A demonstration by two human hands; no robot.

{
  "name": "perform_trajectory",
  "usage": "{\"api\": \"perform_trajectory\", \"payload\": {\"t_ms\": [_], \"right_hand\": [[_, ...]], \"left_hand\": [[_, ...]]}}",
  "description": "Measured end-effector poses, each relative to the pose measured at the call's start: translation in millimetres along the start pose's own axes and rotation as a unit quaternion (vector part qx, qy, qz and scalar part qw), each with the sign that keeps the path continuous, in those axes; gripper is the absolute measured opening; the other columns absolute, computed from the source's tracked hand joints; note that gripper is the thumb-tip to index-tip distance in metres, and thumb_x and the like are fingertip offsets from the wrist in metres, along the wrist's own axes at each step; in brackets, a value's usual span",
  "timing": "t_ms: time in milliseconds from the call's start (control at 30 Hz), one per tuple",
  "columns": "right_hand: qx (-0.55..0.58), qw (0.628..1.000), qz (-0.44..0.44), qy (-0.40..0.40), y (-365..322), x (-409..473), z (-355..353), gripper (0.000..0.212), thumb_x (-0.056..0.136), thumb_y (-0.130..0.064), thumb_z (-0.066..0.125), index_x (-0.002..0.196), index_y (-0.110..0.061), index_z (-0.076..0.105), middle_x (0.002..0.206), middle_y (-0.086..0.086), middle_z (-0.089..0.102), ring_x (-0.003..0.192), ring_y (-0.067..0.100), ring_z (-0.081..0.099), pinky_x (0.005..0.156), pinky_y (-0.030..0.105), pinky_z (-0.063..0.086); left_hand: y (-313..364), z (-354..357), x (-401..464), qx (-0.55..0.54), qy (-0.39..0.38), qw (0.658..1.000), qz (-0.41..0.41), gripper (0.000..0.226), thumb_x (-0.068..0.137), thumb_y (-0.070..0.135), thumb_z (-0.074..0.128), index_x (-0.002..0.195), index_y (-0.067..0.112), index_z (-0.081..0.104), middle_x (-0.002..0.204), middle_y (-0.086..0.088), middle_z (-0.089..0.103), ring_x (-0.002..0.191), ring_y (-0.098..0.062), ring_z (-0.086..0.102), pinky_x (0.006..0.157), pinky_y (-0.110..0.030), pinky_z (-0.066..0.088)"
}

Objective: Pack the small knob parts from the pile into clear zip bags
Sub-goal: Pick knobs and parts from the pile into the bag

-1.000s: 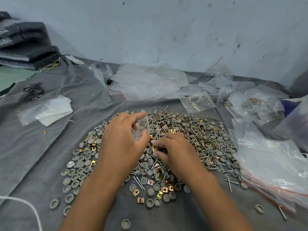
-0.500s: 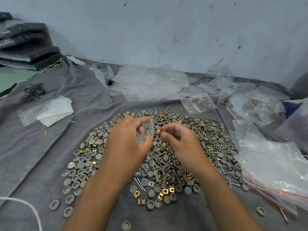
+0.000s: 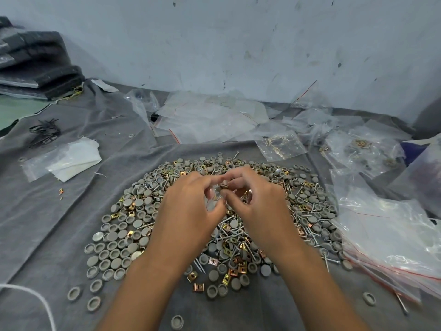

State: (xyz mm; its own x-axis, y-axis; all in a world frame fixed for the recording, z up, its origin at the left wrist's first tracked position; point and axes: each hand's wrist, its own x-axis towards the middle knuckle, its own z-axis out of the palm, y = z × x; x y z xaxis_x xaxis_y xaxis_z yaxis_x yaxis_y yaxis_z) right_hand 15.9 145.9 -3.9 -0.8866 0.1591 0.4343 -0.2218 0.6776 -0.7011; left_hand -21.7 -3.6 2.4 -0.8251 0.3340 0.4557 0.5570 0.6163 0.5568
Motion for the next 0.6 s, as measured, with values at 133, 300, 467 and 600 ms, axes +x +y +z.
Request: {"api": "perform_trajectory", "payload": {"t_ms": [133,300,467,600], "right_hand": [[-0.123,0.992,-0.025,-0.013,3,-1,0,0.012,0.090,-0.040,0.072,0.101,-0.034,0.070,0.092,-0.016,0.069,0.091,0.007,0.063,0.080,0.038,0.055],[-0.019,0.999,0.012,0.041,9,6,-13,0.007,0.091,-0.035,0.069,0.098,-0.033,0.071,0.084,-0.020,0.069,0.080,-0.004,0.066,0.068,0.012,0.053],[-0.167,0.973,0.119,-0.103,31,5,-12,0.010,0.092,-0.037,0.069,0.090,-0.043,0.062,0.089,-0.020,0.066,0.076,-0.007,0.060,0.071,0.023,0.059],[-0.273,0.952,0.063,-0.125,32,-3,14,0.019,0.090,-0.047,0.071,0.106,-0.039,0.065,0.106,-0.020,0.060,0.098,0.005,0.049,0.075,0.026,0.039]], "left_hand": [[1,0,1,-0.004,-0.001,1.000,0.001,0.046,0.082,0.021,0.074,0.125,0.033,0.068,0.080,0.016,0.051,0.078,0.002,0.048,0.068,-0.019,0.036],[2,-1,0,-0.005,-0.010,1.000,-0.003,0.051,0.082,0.024,0.076,0.130,0.035,0.064,0.081,0.019,0.050,0.078,0.005,0.046,0.070,-0.019,0.038],[-1,-7,1,-0.022,0.011,0.999,-0.022,0.049,0.086,0.019,0.073,0.131,0.034,0.062,0.084,0.018,0.053,0.079,0.006,0.048,0.069,-0.013,0.039],[-2,-10,2,-0.030,0.017,0.999,-0.025,0.048,0.083,0.018,0.075,0.129,0.031,0.065,0.083,0.017,0.054,0.077,0.004,0.049,0.069,-0.013,0.038]]}}
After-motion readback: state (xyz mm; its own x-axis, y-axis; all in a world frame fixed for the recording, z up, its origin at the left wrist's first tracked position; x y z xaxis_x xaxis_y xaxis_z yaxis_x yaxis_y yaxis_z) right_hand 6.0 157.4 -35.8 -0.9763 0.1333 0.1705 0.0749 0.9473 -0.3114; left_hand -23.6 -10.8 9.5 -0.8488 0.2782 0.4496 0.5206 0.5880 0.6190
